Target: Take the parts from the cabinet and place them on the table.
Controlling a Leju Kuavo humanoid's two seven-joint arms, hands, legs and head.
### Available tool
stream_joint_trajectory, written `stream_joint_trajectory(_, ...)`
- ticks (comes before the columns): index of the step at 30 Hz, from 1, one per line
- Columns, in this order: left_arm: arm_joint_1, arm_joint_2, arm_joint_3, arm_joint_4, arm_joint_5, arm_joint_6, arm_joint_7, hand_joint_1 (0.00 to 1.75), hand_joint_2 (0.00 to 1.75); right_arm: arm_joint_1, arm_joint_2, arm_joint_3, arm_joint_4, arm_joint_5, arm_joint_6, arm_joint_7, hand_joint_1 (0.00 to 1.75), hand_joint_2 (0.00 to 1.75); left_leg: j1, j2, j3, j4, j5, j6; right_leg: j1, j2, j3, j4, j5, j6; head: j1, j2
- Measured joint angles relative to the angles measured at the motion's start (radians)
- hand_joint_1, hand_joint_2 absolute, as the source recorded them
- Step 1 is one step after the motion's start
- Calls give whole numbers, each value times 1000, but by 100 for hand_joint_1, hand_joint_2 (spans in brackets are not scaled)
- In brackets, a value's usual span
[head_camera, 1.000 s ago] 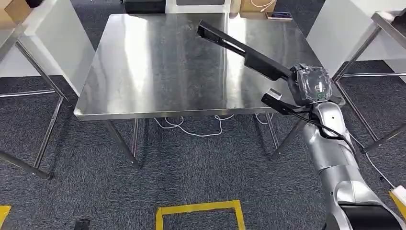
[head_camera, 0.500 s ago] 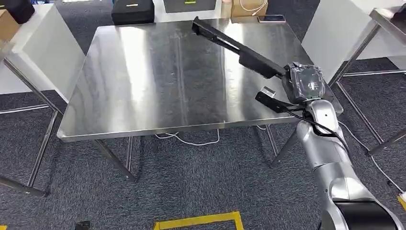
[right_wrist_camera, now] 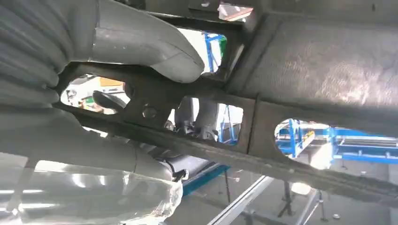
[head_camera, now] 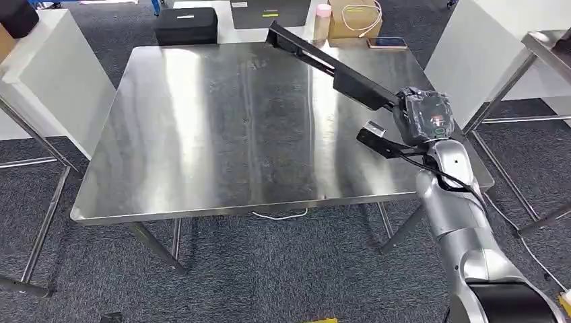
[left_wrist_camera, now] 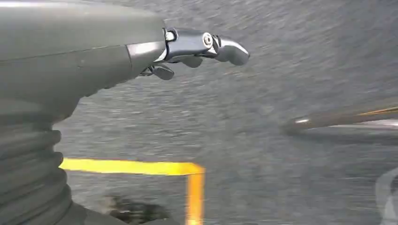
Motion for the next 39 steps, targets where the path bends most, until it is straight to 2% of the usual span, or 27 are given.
stream_joint_trajectory(1,-2,-2,0,-5,1,33,-38,0,175,2,-1,0,0,-1,0,-4,175,175,1,-1,11,0,-10,-4,-3,-2,14,-83,65,15,1,0)
stream_joint_trajectory(2,-4,-3,0,-12,10,71,-81,0,175,4,-3,1,0,-3,0,-4,175,175,1,-1,19,-1,-21,-9,-5,-6,25,-167,162,37,1,0)
stream_joint_trajectory(3,-6,-4,0,-25,19,114,-120,0,175,9,-6,0,2,-6,1,-3,175,175,-3,-3,28,5,-30,-17,-4,-12,27,-192,236,42,-1,0)
stream_joint_trajectory(4,-8,-4,0,-40,22,132,-140,0,175,11,-6,2,3,-8,2,-2,175,175,-3,-6,21,2,-35,-23,0,-11,48,-188,227,14,0,0)
stream_joint_trajectory(5,-12,-5,0,-50,24,121,-143,0,175,15,-9,2,2,-11,1,-2,175,175,-2,-4,20,1,-39,-28,6,-7,44,-188,238,-3,-3,0)
stream_joint_trajectory(6,-14,-4,0,-56,24,92,-136,0,175,18,-13,2,2,-14,2,0,175,175,-2,-3,20,12,-38,-29,-2,-8,41,-190,235,-9,-3,0)
stream_joint_trajectory(7,-17,-2,-3,-64,16,74,-132,0,175,22,-17,2,0,-17,2,1,0,0,-2,-4,20,14,-42,-31,-10,-7,48,-191,234,-17,-4,0)
stream_joint_trajectory(8,-19,-2,-5,-70,11,76,-131,0,175,25,-20,1,-5,-18,1,0,0,0,0,6,3,39,-49,-40,-11,-7,57,-196,231,-23,-4,0)
stream_joint_trajectory(9,-24,-4,-8,-76,9,78,-128,0,175,27,-24,0,-7,-22,1,1,0,0,1,12,-24,95,-68,-49,-11,-8,61,-195,227,-34,-5,0)
stream_joint_trajectory(12,-32,-5,-12,-76,7,67,-122,0,175,39,-28,-1,-14,-23,0,0,0,0,15,18,-158,314,-160,-67,-9,-7,68,-195,217,-47,-5,0)
stream_joint_trajectory(13,-32,-5,-13,-76,7,66,-121,0,175,44,-29,-1,-16,-24,0,1,0,0,17,19,-180,339,-165,-68,-8,-7,70,-195,215,-50,-5,0)
stream_joint_trajectory(17,-32,-5,-14,-76,7,65,-121,0,175,45,-29,-1,-16,-24,0,1,0,0,17,19,-185,342,-165,-68,-8,-7,71,-195,214,-50,-5,0)
stream_joint_trajectory(18,-33,-5,-19,-79,9,62,-117,0,0,57,-32,-1,-19,-24,1,1,0,0,18,22,-178,265,-90,-64,-6,-4,83,-195,205,-48,-5,0)
stream_joint_trajectory(19,-34,-1,-25,-82,5,94,-57,0,0,58,-32,-2,-26,-27,1,2,0,0,6,23,-89,32,45,-26,-2,-1,100,-195,192,-42,-2,0)
stream_joint_trajectory(20,-34,0,-28,-82,2,104,-39,0,0,60,-34,-2,-28,-27,0,5,0,0,4,24,-81,15,22,-23,5,1,92,-195,188,-33,-4,0)
stream_joint_trajectory(21,-31,0,-28,-82,6,107,-33,0,0,65,-34,-2,-29,-27,0,6,0,0,1,22,-80,10,24,-21,4,0,93,-197,186,-30,-4,0)
stream_joint_trajectory(22,-27,-2,-28,-81,8,107,-28,0,0,67,-36,-2,-32,-26,0,7,0,0,6,23,-70,7,37,-46,17,-1,91,-190,183,-37,-4,0)
stream_joint_trajectory(23,-26,-1,-28,-80,8,103,-23,0,0,68,-38,-3,-33,-27,0,7,0,0,4,22,-71,9,35,-48,12,-1,91,-189,183,-36,-3,0)
stream_joint_trajectory(26,-22,-1,-27,-80,10,93,-12,0,0,70,-42,-3,-34,-27,0,8,0,0,-3,17,-73,9,35,-45,12,-6,94,-191,183,-35,-4,0)
stream_joint_trajectory(28,-22,-1,-28,-76,9,89,-10,0,0,70,-42,-3,-36,-27,1,8,0,0,-4,17,-73,9,32,-40,12,-7,96,-195,181,-30,-3,0)
stream_joint_trajectory(31,-21,-1,-28,-71,9,80,-7,0,0,68,-42,-3,-36,-27,7,8,0,0,-6,17,-73,9,31,-35,12,-7,97,-197,182,-29,-3,0)
stream_joint_trajectory(34,-21,-1,-28,-65,10,75,-4,0,0,68,-42,-3,-36,-27,11,7,0,0,-10,17,-73,9,31,-30,11,-7,97,-198,183,-21,-3,0)
stream_joint_trajectory(39,-20,-1,-28,-63,10,72,-2,0,0,68,-42,-3,-36,-26,12,5,0,0,-11,16,-72,9,31,-26,9,-7,96,-198,183,-21,-3,0)
